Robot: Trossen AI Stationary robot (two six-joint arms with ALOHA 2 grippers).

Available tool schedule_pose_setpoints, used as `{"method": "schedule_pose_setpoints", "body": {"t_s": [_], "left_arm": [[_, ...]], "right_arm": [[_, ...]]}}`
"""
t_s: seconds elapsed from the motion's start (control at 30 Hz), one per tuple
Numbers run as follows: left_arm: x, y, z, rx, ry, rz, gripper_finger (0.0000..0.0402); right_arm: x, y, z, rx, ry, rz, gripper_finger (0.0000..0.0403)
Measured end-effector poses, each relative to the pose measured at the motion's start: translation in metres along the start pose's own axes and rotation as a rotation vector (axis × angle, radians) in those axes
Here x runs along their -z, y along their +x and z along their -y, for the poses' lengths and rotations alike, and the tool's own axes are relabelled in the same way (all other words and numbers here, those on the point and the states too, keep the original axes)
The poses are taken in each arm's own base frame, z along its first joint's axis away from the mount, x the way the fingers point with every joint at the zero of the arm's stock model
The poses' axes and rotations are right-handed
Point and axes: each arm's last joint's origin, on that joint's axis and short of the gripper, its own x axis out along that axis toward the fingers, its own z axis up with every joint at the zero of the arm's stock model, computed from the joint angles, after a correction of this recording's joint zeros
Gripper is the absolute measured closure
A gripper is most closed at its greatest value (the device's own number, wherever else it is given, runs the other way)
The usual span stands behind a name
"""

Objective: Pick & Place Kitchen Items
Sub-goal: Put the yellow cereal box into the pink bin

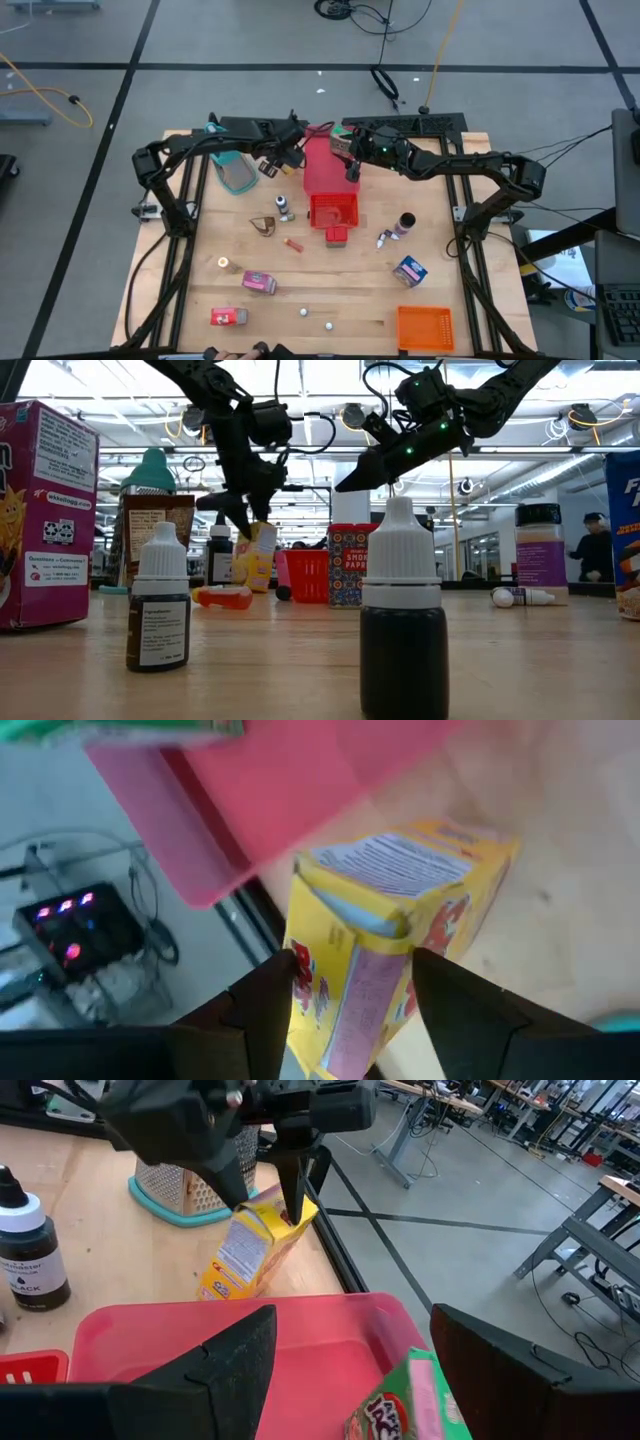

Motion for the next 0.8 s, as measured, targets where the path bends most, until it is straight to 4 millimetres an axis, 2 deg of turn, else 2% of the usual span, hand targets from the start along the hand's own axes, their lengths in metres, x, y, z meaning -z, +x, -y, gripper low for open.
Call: {"method": "schedule_pose_setpoints", "body": {"t_s": [0.13, 0.43, 0.6, 0.8], "left_arm": [[-0.001, 0.001, 0.001, -0.001, -0.006, -0.022, 0.0263], [0.003, -0.011, 0.002, -0.002, -0.094, 0.012, 0.0388], [0.003, -0.011, 0.003, 0.009, -0.189, 0.026, 0.0392], [0.001, -0.016, 0.004, -0.033, -0.181, -0.03, 0.0395]], "right_arm": [[0.0, 0.0, 0.0, -0.001, 0.0, -0.002, 0.0145], [0.0, 0.0, 0.0, -0.001, 0.001, -0.001, 0.0145], [0.0, 0.0, 0.0, -0.001, 0.015, -0.002, 0.0145], [0.001, 0.0, 0.0, -0.003, 0.034, -0.007, 0.0145]]}}
